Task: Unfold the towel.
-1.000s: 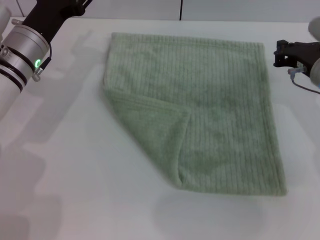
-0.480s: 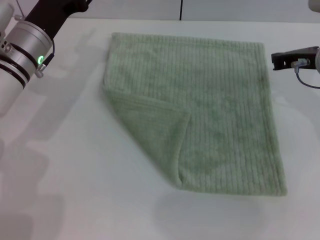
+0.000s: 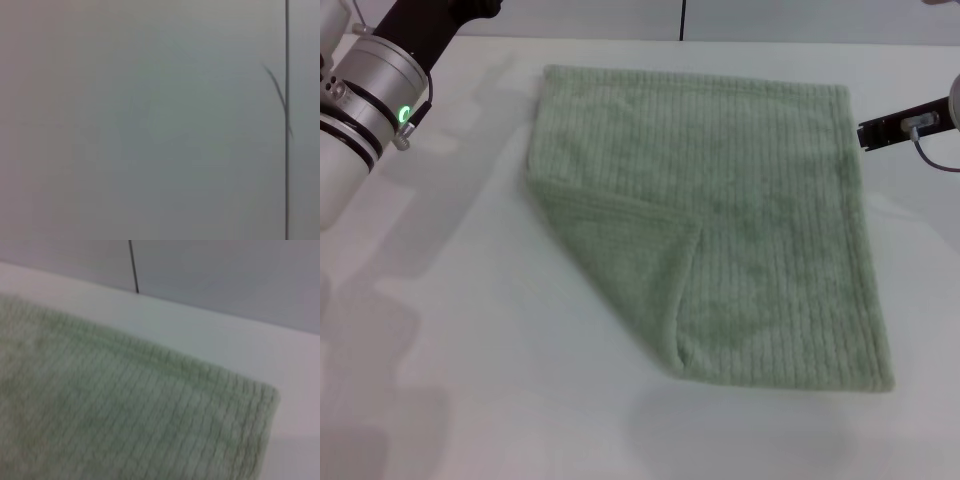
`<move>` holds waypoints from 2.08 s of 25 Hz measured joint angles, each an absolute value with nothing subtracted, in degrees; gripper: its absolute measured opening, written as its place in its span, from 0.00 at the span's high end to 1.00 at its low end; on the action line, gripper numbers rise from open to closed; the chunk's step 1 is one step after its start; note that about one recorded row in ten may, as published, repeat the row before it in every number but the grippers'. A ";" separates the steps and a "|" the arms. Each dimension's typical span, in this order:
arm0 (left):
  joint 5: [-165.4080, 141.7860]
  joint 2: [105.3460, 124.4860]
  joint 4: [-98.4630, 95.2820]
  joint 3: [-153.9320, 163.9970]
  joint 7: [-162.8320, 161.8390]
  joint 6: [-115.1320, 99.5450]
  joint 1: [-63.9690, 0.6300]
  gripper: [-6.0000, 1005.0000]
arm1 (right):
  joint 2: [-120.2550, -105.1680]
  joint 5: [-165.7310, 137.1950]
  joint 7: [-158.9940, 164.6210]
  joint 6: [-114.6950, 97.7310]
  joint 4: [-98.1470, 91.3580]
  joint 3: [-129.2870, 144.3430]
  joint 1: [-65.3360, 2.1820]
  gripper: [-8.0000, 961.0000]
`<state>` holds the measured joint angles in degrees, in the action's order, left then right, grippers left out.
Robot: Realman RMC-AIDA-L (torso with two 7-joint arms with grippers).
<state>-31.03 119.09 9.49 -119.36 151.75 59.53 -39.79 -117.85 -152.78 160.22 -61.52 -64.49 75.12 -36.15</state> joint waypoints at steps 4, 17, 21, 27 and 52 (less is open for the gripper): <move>-31.02 119.09 9.49 -119.36 151.73 59.63 -39.69 0.20 | -117.42 -153.06 159.44 -64.58 -62.05 73.76 -38.42 0.99; -31.34 119.09 9.56 -119.36 151.13 60.74 -39.73 0.20 | -116.28 -152.85 153.80 -68.90 -53.19 67.19 -44.03 0.99; -31.28 119.09 9.61 -118.78 151.05 60.95 -39.74 0.20 | -116.11 -152.82 151.46 -69.08 -50.32 64.91 -45.49 0.99; -31.05 119.09 9.67 -118.00 151.00 61.08 -39.86 0.20 | -115.27 -152.69 150.06 -69.22 -46.89 64.41 -47.14 0.99; -31.02 119.09 10.29 -117.40 149.70 61.92 -39.99 0.20 | -113.47 -151.87 144.21 -69.52 -37.26 61.00 -51.58 0.99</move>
<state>-31.02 119.09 10.29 -117.40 149.70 61.92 -39.99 -113.47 -151.87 144.21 -69.52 -37.26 61.00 -51.58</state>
